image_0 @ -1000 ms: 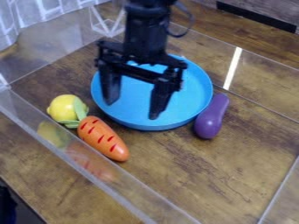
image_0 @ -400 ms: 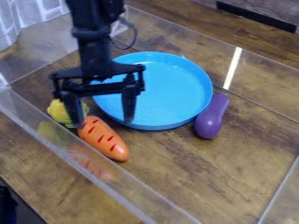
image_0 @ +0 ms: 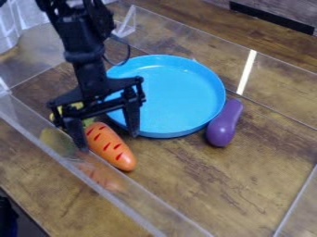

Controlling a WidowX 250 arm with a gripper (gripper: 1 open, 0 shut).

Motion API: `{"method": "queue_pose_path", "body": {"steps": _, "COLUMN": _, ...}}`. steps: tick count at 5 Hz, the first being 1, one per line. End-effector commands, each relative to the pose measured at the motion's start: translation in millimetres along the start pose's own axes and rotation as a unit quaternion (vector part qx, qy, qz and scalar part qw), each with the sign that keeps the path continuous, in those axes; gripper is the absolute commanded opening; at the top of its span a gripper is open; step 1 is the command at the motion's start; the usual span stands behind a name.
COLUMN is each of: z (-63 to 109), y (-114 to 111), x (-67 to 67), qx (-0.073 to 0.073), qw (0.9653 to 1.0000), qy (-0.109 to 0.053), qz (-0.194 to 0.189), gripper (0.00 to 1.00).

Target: Move the carrot to the right side

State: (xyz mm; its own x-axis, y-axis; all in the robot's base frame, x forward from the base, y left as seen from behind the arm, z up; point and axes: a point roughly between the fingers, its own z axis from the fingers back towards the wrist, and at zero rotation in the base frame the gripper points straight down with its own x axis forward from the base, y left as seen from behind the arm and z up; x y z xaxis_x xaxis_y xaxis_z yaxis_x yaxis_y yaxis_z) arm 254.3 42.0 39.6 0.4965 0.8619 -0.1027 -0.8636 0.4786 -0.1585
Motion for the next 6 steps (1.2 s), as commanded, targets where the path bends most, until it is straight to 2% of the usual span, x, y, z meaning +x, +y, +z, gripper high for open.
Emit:
{"method": "queue_pose_path", "body": {"steps": 1, "z": -0.9, "y": -0.1, "x": 9.1, "qx": -0.020, "qw": 0.9992, "qy": -0.013, "qz": 0.032, "gripper": 1.00}}
{"method": "queue_pose_path", "body": {"steps": 6, "z": -11.6, "y": -0.5, "x": 27.4, "qx": -0.020, "qw": 0.9984, "qy": -0.033, "qz": 0.041, "gripper": 1.00}}
